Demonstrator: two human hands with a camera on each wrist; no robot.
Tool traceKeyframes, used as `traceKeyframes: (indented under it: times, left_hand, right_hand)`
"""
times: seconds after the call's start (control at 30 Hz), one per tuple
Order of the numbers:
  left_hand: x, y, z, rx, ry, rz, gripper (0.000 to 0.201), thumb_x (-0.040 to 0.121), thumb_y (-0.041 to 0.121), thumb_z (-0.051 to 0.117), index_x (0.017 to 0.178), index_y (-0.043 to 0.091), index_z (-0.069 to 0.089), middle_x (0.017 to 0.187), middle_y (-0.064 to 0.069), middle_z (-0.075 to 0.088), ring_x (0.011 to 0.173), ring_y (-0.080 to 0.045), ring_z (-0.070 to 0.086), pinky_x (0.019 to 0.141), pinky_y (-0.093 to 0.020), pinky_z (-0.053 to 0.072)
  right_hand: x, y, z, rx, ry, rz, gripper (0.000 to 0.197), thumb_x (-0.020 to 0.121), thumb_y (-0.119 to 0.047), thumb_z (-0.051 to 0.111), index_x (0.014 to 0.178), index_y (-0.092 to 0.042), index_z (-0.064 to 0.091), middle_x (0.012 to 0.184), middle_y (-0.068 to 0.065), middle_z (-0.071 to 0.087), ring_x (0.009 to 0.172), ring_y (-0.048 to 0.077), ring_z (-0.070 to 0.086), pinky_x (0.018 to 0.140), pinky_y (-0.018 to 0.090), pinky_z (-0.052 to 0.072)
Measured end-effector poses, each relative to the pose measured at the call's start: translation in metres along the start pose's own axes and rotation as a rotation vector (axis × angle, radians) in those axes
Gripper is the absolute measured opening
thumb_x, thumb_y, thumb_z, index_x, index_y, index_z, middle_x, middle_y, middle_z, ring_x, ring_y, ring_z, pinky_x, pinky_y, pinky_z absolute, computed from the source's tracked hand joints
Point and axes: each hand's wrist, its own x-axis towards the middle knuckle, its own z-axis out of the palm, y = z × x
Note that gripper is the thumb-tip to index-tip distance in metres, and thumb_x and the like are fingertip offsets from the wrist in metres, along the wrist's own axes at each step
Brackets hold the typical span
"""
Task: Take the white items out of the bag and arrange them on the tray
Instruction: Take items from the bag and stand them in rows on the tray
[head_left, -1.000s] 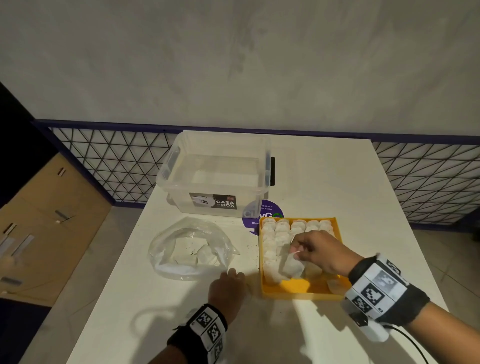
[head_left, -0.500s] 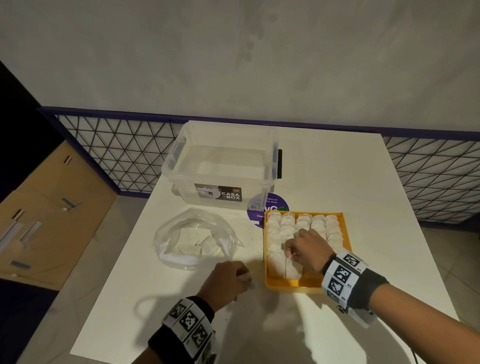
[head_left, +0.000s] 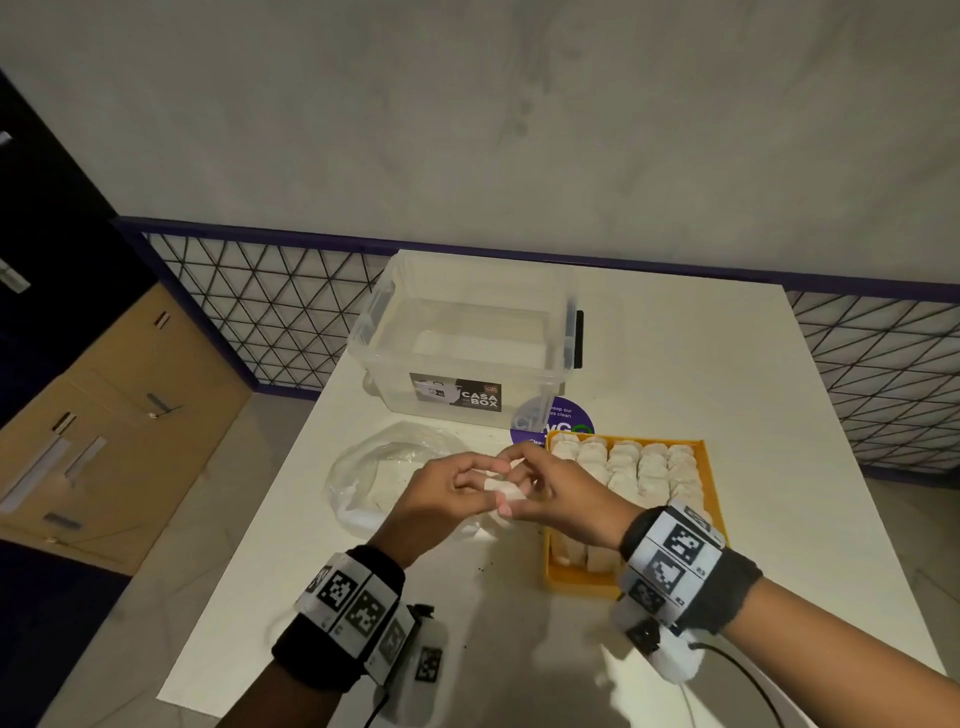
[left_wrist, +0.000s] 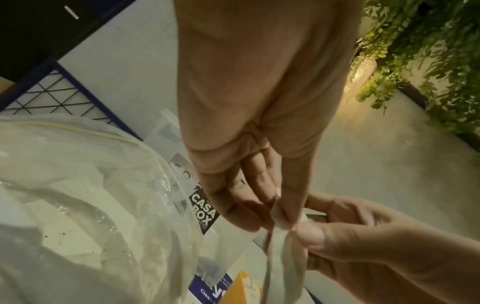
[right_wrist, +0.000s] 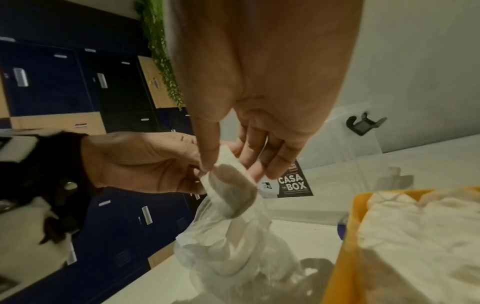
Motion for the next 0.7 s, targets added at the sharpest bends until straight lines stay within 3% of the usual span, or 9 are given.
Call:
traceKeyframes:
  times: [0.07, 0.17, 0.27, 0.37, 0.43, 0.5, 0.57, 0.7]
  left_hand:
    - [-0.001, 0.003, -0.004, -0.021, 0.058, 0.024, 0.028, 0.076, 0.006, 0.074, 0.098, 0.023, 0.07, 0.071, 0.004, 0.07, 0.07, -0.01, 0.064, 0.072, -0.022, 0.05]
    - [-0.003, 0.0, -0.011, -0.031, 0.176, 0.047, 0.026, 0.078, 0.006, 0.072, 0.098, 0.022, 0.068, 0.082, -0.001, 0.071, 0.078, -0.01, 0.066, 0.078, -0.024, 0.051]
    - [-0.005, -0.013, -0.02, 0.216, 0.255, 0.02, 0.023, 0.075, 0.014, 0.075, 0.094, 0.022, 0.065, 0.088, 0.007, 0.066, 0.087, -0.012, 0.061, 0.079, -0.018, 0.045]
    - [-0.009, -0.028, -0.019, 0.603, 0.172, -0.098, 0.053, 0.073, 0.026, 0.077, 0.12, 0.023, 0.054, 0.114, 0.009, 0.05, 0.113, -0.017, 0.046, 0.092, -0.024, 0.04]
    - [-0.008, -0.037, -0.014, 0.729, 0.106, -0.153, 0.074, 0.075, 0.033, 0.076, 0.138, 0.02, 0.041, 0.132, 0.003, 0.044, 0.125, -0.021, 0.037, 0.105, -0.029, 0.032]
    - [-0.003, -0.044, -0.008, 0.771, 0.081, -0.165, 0.08, 0.077, 0.034, 0.074, 0.144, 0.018, 0.033, 0.143, 0.0, 0.042, 0.13, -0.022, 0.036, 0.108, -0.03, 0.027]
    - [0.002, -0.049, -0.003, 0.728, 0.094, -0.164, 0.076, 0.079, 0.028, 0.072, 0.143, 0.016, 0.033, 0.137, -0.003, 0.05, 0.126, -0.022, 0.044, 0.105, -0.03, 0.032]
    - [0.007, -0.052, 0.007, 0.584, 0.147, -0.098, 0.054, 0.079, 0.006, 0.059, 0.131, 0.016, 0.044, 0.096, -0.002, 0.067, 0.095, -0.024, 0.061, 0.086, -0.03, 0.045]
  right_hand:
    - [0.005, -0.002, 0.002, 0.032, 0.054, 0.01, 0.035, 0.084, -0.016, 0.065, 0.116, -0.02, 0.051, 0.077, -0.01, 0.048, 0.069, 0.002, 0.045, 0.061, 0.01, 0.036]
    - [0.006, -0.002, 0.0, 0.026, 0.123, 0.013, 0.02, 0.085, -0.012, 0.063, 0.103, -0.017, 0.058, 0.074, -0.008, 0.049, 0.068, 0.006, 0.044, 0.063, 0.014, 0.036]
    - [0.004, 0.0, -0.002, 0.056, 0.169, 0.007, 0.01, 0.086, -0.013, 0.062, 0.093, -0.019, 0.059, 0.077, -0.005, 0.054, 0.069, 0.007, 0.045, 0.063, 0.013, 0.036]
    - [0.001, 0.001, -0.004, 0.078, 0.21, 0.011, 0.008, 0.086, -0.014, 0.063, 0.091, -0.018, 0.058, 0.075, -0.008, 0.053, 0.066, 0.003, 0.045, 0.06, 0.008, 0.037]
    - [0.0, 0.002, -0.006, 0.137, 0.236, 0.025, 0.011, 0.086, -0.014, 0.063, 0.084, -0.022, 0.055, 0.07, -0.009, 0.049, 0.064, 0.004, 0.043, 0.059, 0.007, 0.037]
    - [0.0, 0.003, -0.007, 0.199, 0.25, 0.042, 0.013, 0.086, -0.015, 0.063, 0.08, -0.024, 0.055, 0.067, -0.007, 0.046, 0.063, 0.007, 0.042, 0.058, 0.008, 0.036]
    - [0.0, 0.007, -0.007, 0.232, 0.257, 0.064, 0.01, 0.086, -0.017, 0.063, 0.08, -0.021, 0.056, 0.067, -0.004, 0.046, 0.065, 0.01, 0.043, 0.063, 0.014, 0.037]
    - [-0.005, 0.016, -0.01, 0.27, 0.26, 0.074, 0.009, 0.084, -0.016, 0.065, 0.085, -0.008, 0.061, 0.075, 0.01, 0.052, 0.072, 0.017, 0.047, 0.072, 0.028, 0.04]
